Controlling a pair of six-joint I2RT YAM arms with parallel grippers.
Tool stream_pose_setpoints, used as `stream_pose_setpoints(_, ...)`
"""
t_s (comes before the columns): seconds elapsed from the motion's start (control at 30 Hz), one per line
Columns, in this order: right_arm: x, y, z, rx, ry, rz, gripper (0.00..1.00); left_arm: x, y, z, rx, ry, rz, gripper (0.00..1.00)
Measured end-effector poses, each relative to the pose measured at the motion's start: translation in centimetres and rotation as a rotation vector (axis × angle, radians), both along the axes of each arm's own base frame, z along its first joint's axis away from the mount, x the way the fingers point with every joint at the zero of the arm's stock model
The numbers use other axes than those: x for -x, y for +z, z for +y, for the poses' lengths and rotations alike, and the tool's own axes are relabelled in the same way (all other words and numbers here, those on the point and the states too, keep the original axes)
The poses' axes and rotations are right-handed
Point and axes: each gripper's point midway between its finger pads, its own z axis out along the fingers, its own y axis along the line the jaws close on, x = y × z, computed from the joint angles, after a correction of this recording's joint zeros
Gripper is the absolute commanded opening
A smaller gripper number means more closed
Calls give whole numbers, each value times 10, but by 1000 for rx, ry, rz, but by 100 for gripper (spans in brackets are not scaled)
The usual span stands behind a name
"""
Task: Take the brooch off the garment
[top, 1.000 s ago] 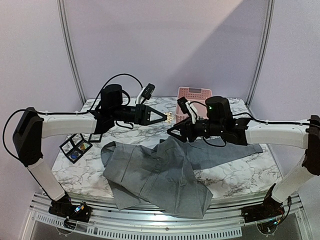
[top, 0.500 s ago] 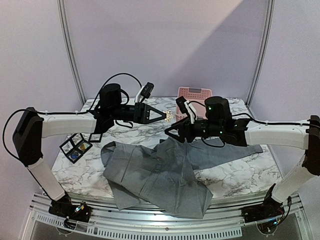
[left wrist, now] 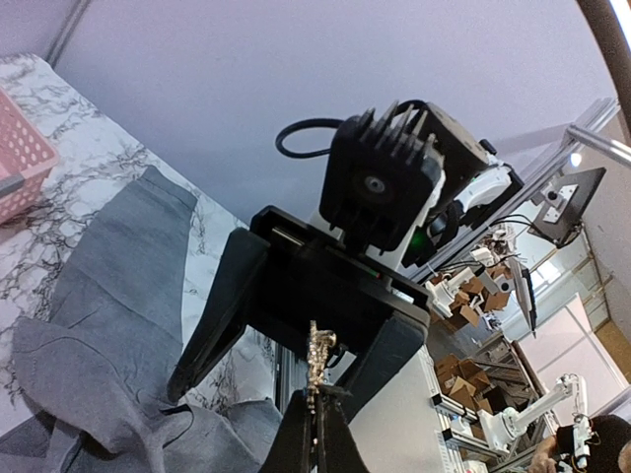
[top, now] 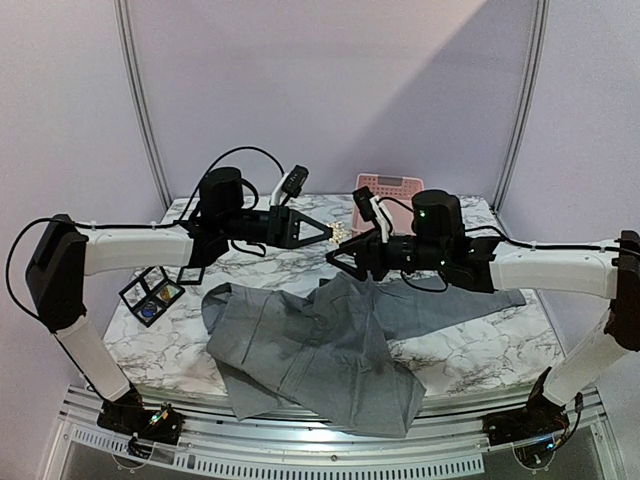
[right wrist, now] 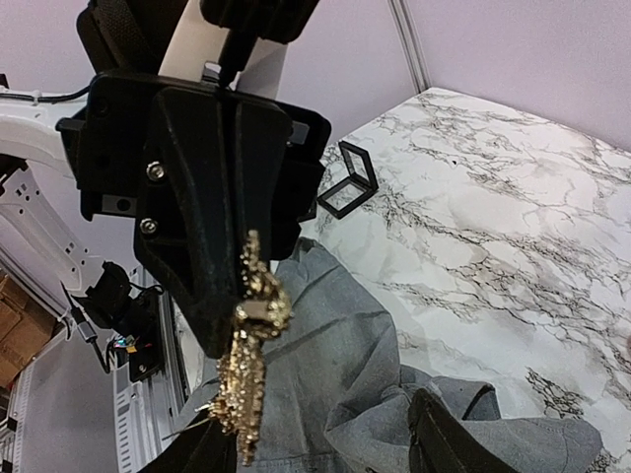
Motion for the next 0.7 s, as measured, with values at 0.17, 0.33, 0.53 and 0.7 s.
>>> stream_pose_setpoints(0.17,2,5,1,-15,10,-3,56,-1,-2,0,-2,0,6,0)
stream_pose_setpoints(0.33,3,10,2,-34,15,0,53,1,-1,0,-2,-7,8,0)
stream_pose_setpoints(0.53,4,13,3,-52,20,8,45,2,2,0,10,-16,3,0)
stream_pose_setpoints(0.7,5,21,3,-93,42,19,41,4,4,0,21,-28,-1,0)
